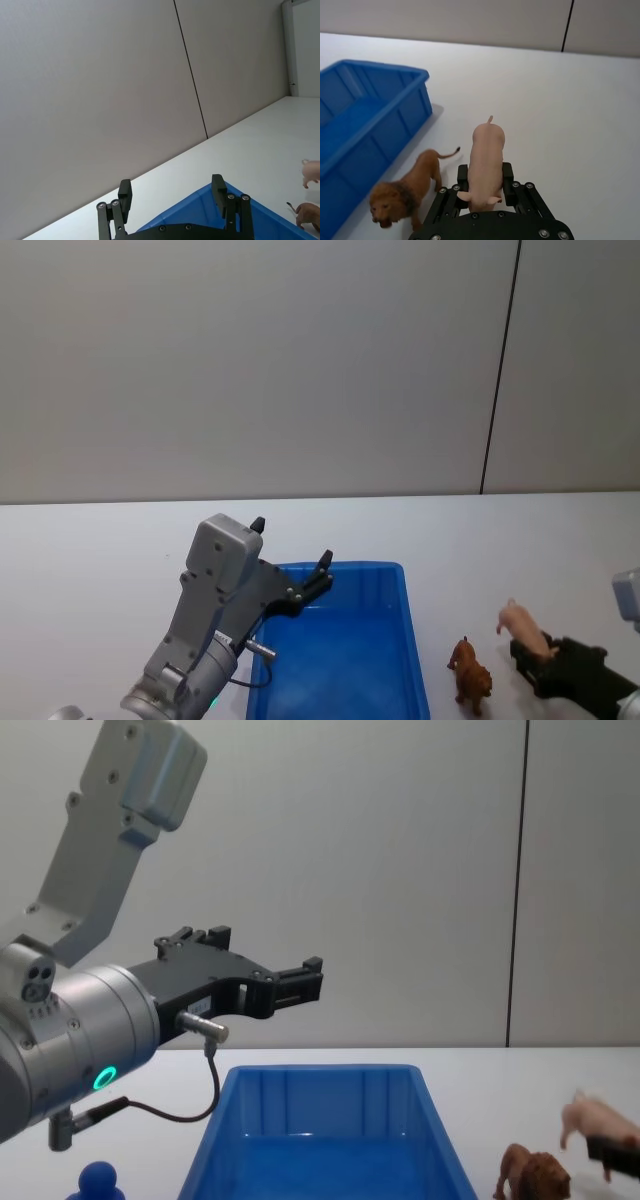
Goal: Pick up the two dolls from the table and place them into the box.
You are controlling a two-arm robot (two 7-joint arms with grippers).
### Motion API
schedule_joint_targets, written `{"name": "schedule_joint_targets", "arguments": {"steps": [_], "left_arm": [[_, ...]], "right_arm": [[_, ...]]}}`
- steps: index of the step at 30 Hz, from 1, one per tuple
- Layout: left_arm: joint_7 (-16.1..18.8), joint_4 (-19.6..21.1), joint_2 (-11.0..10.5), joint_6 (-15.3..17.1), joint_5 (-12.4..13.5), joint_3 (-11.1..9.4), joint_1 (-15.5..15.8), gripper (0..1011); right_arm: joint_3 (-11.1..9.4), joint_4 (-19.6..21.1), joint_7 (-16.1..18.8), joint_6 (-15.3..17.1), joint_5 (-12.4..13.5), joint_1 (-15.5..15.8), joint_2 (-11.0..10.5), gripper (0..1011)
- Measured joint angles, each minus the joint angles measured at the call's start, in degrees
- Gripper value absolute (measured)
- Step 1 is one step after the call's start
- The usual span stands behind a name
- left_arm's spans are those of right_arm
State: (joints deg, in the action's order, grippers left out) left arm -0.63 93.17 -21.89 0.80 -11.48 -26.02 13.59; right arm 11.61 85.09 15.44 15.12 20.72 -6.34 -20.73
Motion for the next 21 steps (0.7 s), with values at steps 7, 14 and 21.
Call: {"name": "schedule_joint_targets", "arguments": {"steps": [7,14,21], "left_arm": [[0.0,0.0,0.0,0.0,0.0,0.0,0.0,1002],[0.0,0.0,0.0,0.0,0.0,0.0,0.0,1002],[0.0,0.0,0.0,0.0,0.0,0.0,0.0,1002]], "right_arm": [[0.1,1.2,1.4,-1.9,-1.2,-1.1,0.2,367],[0.5,2.6,5.0,-3.2,-2.7,-3.4,0.8,367],[1.4,3.1,9.1,-3.1,-3.7,-6.1,1.9,367]]}}
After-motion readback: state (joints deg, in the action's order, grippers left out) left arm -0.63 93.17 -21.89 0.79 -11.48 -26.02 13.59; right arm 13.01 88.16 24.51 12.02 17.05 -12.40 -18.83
